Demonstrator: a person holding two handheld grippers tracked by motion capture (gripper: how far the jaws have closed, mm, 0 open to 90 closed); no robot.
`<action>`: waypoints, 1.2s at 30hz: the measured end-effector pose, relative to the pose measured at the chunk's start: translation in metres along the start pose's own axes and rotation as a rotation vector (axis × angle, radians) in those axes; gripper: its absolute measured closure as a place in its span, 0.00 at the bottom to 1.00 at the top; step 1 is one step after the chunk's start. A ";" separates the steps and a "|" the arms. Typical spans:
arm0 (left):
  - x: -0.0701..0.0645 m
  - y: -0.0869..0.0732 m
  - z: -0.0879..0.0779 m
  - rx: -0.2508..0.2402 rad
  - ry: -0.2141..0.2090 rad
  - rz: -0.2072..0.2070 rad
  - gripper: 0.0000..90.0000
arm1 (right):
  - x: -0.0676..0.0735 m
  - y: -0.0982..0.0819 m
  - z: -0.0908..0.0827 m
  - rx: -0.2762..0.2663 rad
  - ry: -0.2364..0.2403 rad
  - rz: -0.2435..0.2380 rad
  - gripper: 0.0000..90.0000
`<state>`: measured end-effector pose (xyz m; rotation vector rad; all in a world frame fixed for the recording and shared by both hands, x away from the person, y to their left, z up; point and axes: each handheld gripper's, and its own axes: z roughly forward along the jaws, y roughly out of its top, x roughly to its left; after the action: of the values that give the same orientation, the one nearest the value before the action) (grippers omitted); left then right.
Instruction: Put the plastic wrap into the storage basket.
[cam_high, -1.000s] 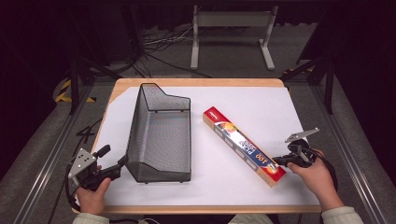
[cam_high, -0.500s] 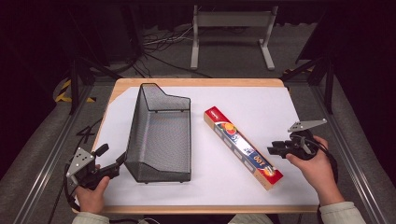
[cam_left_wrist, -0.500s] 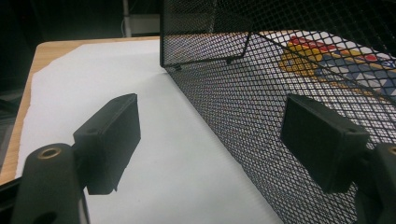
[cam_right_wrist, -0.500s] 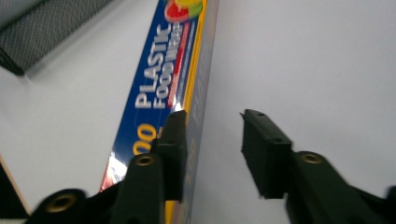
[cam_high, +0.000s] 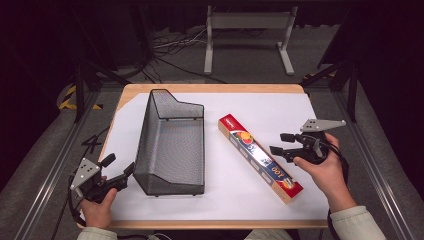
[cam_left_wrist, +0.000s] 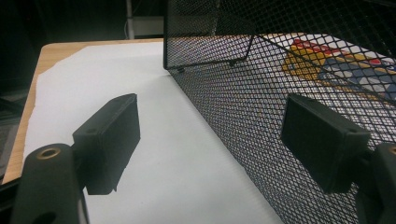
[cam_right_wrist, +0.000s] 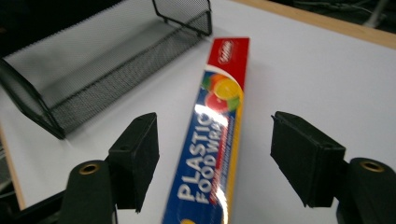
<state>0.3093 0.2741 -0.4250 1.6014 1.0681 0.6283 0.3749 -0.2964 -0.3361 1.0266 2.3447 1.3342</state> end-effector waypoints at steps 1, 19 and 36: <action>0.000 0.000 0.000 0.000 0.000 0.001 0.23 | 0.001 0.002 0.001 -0.018 0.014 -0.006 0.36; -0.001 0.000 -0.001 -0.004 0.008 0.009 0.23 | 0.011 0.026 0.048 -0.003 -0.061 -0.045 0.31; -0.001 -0.001 -0.001 -0.006 0.009 0.011 0.22 | 0.001 -0.004 0.098 0.293 -0.125 0.023 0.24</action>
<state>0.3082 0.2734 -0.4253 1.6012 1.0638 0.6460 0.4242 -0.2338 -0.3928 1.1824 2.4869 0.9193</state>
